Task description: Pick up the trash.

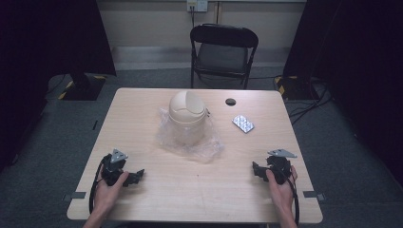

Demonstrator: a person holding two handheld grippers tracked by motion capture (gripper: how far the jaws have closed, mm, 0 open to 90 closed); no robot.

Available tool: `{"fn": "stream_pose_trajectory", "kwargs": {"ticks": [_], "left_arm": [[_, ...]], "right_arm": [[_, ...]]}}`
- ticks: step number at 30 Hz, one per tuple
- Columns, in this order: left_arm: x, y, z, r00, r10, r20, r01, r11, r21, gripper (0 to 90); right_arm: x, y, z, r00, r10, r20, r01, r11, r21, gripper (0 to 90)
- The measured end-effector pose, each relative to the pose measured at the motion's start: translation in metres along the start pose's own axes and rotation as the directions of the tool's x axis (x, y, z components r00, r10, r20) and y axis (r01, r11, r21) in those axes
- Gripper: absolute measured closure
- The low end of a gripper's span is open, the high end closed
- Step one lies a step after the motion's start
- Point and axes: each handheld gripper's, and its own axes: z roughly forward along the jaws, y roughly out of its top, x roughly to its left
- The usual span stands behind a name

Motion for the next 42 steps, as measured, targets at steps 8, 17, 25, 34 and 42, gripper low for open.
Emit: {"fn": "stream_pose_trajectory", "kwargs": {"ticks": [8, 17, 25, 34, 42], "left_arm": [[0.000, 0.000, 0.000, 1.0000, 0.002, -0.001, -0.002, 1.0000, 0.000, 0.0], [0.000, 0.000, 0.000, 1.0000, 0.003, 0.001, -0.003, 1.0000, 0.002, 0.0], [0.001, 0.000, 0.001, 0.9999, 0.010, 0.010, -0.010, 0.9999, 0.000, 0.0], [0.001, 0.001, 0.001, 0.9999, 0.011, 0.011, -0.010, 0.9999, -0.002, 0.0], [0.002, 0.001, 0.000, 0.9998, 0.015, 0.011, -0.015, 0.9999, 0.002, 0.0]], "right_arm": [[0.000, 0.000, 0.000, 1.0000, 0.000, -0.001, 0.000, 1.000, 0.000, 13.5], [0.001, 0.004, -0.001, 0.9996, 0.002, -0.029, -0.001, 1.000, 0.030, 14.2], [0.006, 0.017, -0.009, 0.9934, -0.001, -0.115, 0.000, 1.000, -0.014, 14.3], [0.022, 0.037, -0.001, 0.9832, -0.048, -0.176, 0.041, 0.998, -0.041, 15.4], [0.037, 0.058, 0.003, 0.9716, -0.068, -0.227, 0.057, 0.997, -0.058, 17.2]]}}
